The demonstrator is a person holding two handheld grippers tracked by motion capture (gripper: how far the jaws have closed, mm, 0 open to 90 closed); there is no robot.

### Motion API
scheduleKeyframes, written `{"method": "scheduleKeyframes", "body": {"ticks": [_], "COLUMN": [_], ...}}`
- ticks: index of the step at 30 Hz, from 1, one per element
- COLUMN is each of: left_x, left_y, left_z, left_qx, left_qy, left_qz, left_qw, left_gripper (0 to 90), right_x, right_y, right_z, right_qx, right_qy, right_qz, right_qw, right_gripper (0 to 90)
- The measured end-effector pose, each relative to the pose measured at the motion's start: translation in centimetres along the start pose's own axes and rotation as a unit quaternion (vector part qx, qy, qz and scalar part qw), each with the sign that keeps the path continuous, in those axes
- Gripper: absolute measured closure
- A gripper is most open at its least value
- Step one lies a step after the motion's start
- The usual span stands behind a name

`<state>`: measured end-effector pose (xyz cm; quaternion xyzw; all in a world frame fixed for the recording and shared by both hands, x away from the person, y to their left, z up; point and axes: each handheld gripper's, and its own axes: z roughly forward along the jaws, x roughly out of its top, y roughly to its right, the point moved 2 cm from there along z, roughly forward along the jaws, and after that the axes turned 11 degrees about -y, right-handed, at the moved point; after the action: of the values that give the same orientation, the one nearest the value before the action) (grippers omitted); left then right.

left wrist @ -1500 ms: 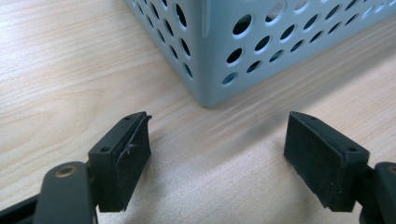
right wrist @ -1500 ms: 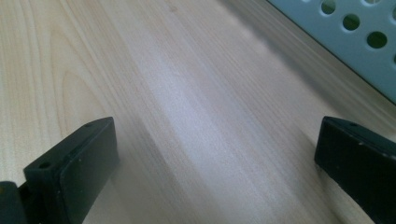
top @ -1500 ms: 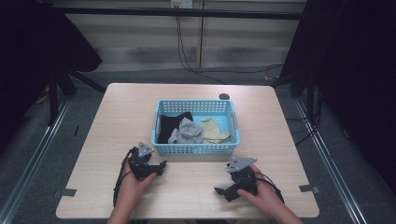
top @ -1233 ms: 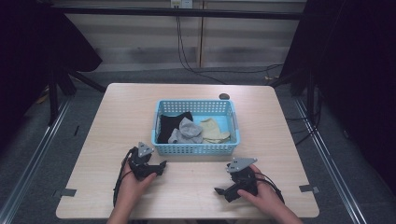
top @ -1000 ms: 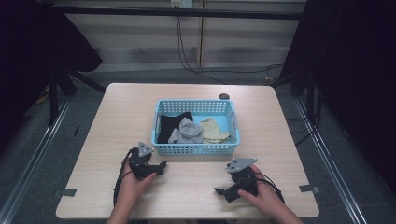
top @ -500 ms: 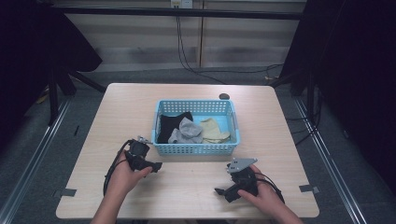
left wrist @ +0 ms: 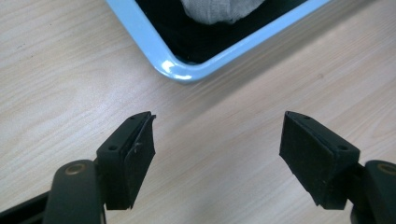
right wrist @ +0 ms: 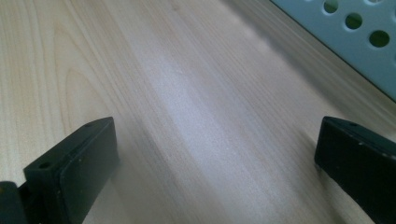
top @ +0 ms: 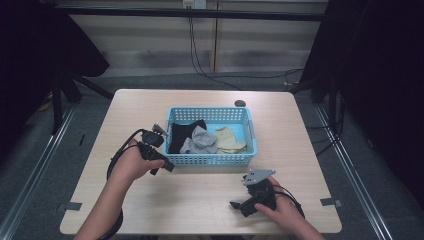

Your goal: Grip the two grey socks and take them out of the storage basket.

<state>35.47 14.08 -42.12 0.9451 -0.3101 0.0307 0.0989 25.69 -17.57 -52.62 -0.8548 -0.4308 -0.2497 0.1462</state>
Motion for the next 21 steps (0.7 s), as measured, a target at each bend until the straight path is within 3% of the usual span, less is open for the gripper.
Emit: {"method": "scheduleKeyframes", "body": {"ticks": [3,12,21], "left_x": [0.7,3.4,6.3], "left_y": [0.1,0.4,1.3], "left_z": [-0.8,-3.0,-2.9], "left_qx": [-0.007,-0.001,0.006], "left_qy": [0.004,0.020,0.039], "left_qz": [-0.003,-0.003,0.002], "left_qw": [1.0000,0.9998,0.9992], "left_gripper": [26.0,26.0,26.7], "right_x": [0.0,0.0,0.0], "right_y": [0.0,0.0,0.0], "right_z": [0.0,0.0,0.0], "right_qx": [0.000,0.000,0.001], "right_qy": [0.000,0.000,-0.002], "right_qz": [-0.001,-0.001,-0.002], "right_qw": [1.0000,1.0000,1.0000], "right_gripper": [0.0,0.0,0.0]}}
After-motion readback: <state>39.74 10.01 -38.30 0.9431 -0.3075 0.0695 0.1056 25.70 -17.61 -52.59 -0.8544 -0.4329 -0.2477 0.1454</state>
